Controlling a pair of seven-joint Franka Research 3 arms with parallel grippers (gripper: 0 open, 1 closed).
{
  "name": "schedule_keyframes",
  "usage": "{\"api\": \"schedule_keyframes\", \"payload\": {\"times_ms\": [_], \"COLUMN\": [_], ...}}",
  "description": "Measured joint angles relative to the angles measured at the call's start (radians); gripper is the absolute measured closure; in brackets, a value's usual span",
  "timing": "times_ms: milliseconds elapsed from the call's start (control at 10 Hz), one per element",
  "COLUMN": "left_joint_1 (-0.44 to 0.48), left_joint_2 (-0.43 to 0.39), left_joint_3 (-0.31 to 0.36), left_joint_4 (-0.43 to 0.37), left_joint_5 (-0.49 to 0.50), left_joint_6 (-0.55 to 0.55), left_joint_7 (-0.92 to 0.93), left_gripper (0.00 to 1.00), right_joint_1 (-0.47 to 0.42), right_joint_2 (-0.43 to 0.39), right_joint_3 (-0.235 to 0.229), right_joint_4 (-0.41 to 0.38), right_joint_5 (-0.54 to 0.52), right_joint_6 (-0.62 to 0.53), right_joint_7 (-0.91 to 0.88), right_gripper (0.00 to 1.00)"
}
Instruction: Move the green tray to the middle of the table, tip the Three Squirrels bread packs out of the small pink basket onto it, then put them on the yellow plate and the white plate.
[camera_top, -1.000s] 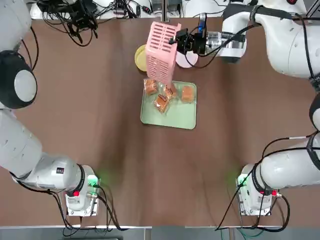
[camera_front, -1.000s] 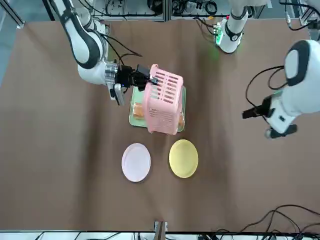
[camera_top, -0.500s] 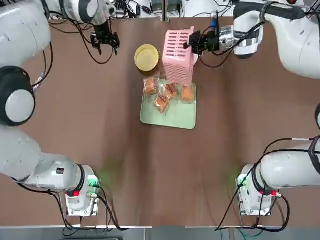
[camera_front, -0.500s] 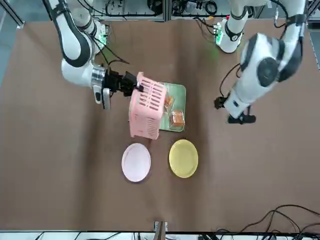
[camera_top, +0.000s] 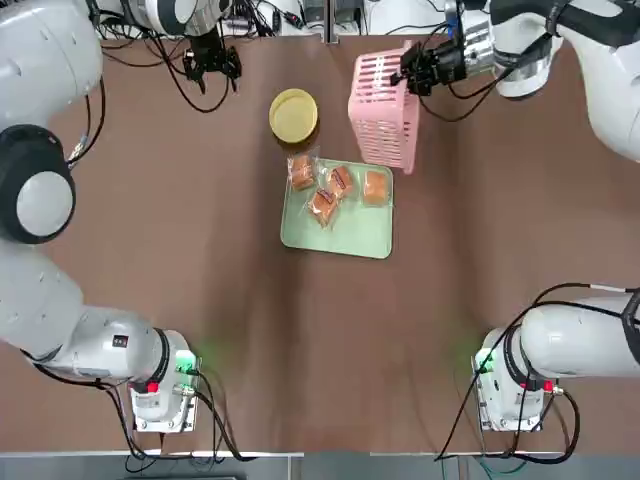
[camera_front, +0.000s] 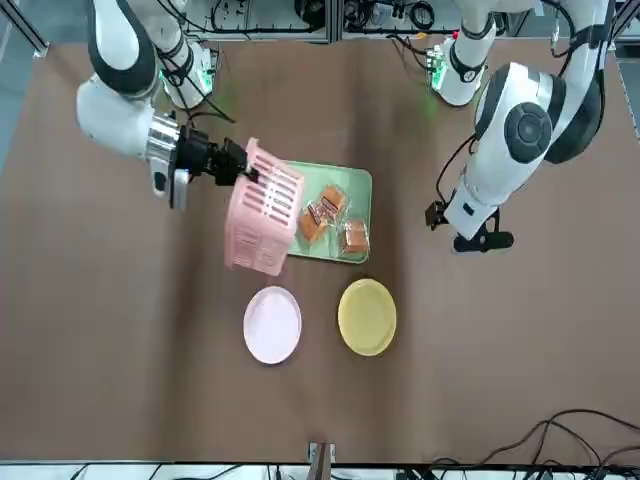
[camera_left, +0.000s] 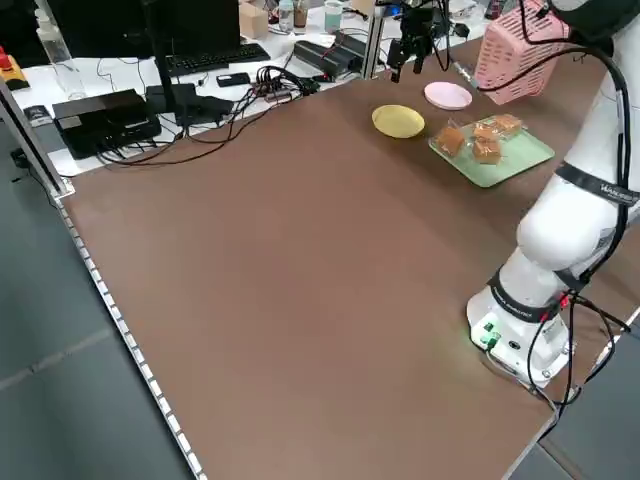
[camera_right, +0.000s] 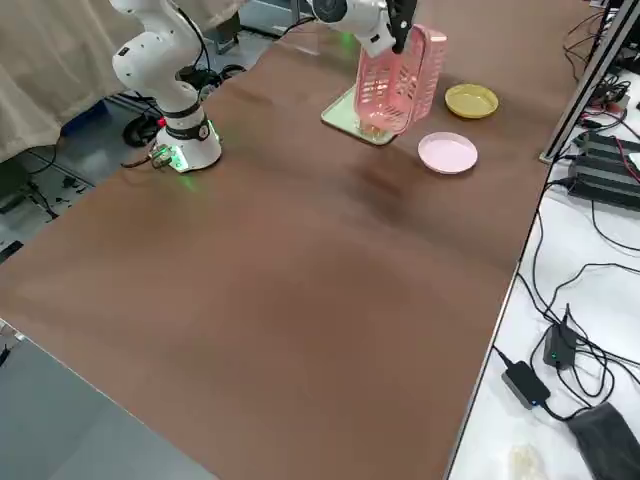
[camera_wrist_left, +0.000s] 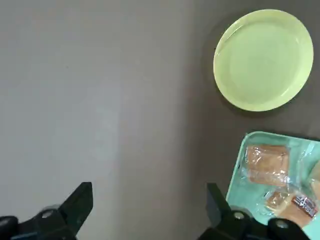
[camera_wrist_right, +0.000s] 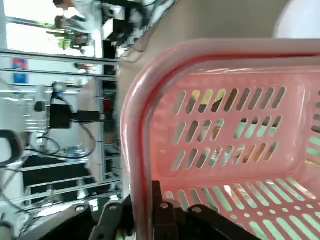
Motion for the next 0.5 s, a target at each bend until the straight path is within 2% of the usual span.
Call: {"api": "schedule_keyframes", "payload": {"times_ms": [300, 500], "left_joint_1": [-0.1, -0.145], "left_joint_2": [0.071, 0.101], "left_joint_3": [-0.008, -0.009], "left_joint_4": [0.009, 0.029], "left_joint_5": [0.0, -0.002], "left_joint_6": [0.055, 0.057], "left_joint_7": [-0.041, -0.117], "left_gripper": [0.0, 0.0], "right_joint_1": [-0.004, -0.007], "right_joint_2": [-0.02, -0.022], "right_joint_3": [-0.151, -0.236], "right_joint_4": [-0.001, -0.002], "right_joint_5": [-0.368, -0.539], "right_joint_6": [-0.104, -0.148], "right_joint_7": [0.143, 0.164], "right_gripper": [0.92, 0.92]}}
